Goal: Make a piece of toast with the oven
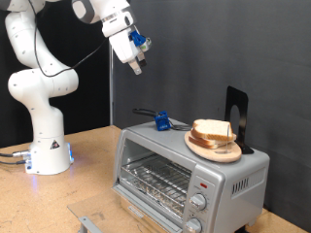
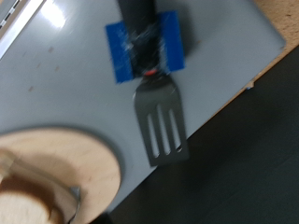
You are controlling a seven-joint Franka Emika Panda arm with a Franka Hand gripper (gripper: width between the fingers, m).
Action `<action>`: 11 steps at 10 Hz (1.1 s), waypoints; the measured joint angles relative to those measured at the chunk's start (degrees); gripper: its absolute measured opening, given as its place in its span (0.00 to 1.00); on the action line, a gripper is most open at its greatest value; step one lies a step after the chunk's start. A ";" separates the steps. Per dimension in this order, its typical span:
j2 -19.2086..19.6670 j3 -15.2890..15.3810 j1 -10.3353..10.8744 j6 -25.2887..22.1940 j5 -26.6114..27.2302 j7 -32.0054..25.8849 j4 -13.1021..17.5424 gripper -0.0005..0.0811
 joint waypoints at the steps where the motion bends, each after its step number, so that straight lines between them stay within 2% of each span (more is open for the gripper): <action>1: -0.23 0.03 -0.23 -0.59 0.00 1.54 -0.13 1.00; 3: -0.04 0.19 -0.17 0.33 -0.05 0.09 -0.40 1.00; 5: 1.37 1.96 -0.14 4.26 -0.33 -1.44 -2.13 1.00; 11: 8.67 7.71 0.34 14.92 -0.04 -1.53 -4.96 1.00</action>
